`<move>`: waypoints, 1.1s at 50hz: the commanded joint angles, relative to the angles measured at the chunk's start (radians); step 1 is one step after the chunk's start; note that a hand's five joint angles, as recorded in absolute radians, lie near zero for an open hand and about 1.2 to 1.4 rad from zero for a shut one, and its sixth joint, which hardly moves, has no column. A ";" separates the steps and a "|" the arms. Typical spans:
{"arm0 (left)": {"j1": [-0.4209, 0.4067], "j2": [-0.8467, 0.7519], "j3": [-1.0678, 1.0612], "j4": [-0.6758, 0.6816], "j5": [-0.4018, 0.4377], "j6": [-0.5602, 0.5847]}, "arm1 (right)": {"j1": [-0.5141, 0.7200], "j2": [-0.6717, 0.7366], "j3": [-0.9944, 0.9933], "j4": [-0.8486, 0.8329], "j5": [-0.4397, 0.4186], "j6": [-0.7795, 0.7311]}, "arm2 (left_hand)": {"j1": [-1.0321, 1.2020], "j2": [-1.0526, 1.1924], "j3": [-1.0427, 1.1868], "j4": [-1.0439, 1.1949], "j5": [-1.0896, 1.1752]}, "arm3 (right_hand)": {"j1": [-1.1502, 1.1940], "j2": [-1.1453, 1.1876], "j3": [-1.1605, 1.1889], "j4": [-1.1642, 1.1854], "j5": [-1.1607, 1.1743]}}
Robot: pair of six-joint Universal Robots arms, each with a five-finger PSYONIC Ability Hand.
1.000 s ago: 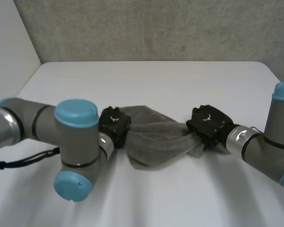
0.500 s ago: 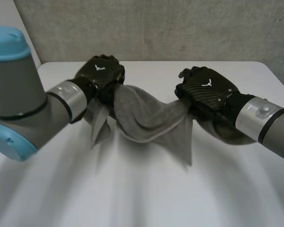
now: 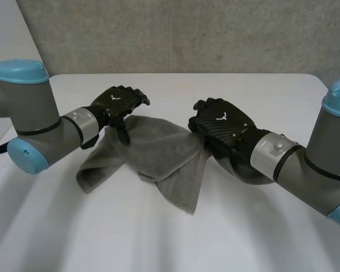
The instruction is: Fold the towel.
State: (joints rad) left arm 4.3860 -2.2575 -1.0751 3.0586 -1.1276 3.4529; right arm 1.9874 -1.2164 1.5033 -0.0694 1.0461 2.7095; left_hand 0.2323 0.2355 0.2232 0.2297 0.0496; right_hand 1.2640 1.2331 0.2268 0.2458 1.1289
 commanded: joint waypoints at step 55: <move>-0.536 0.089 -0.323 0.192 -0.758 -0.468 | -0.088 0.011 0.213 -0.072 0.196 0.098 | 0.137 0.134 -0.049 -0.055 0.145 | -0.656 -0.625 -0.052 -0.071 -0.696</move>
State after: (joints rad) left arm 3.8739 -2.1238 -1.4328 3.2261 -1.8620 3.0018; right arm 1.8976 -1.2186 1.7025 -0.1207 1.2400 2.8070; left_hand 0.3500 0.3515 0.2232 0.2297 0.1861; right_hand 0.5948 0.5904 0.2268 0.2459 0.4294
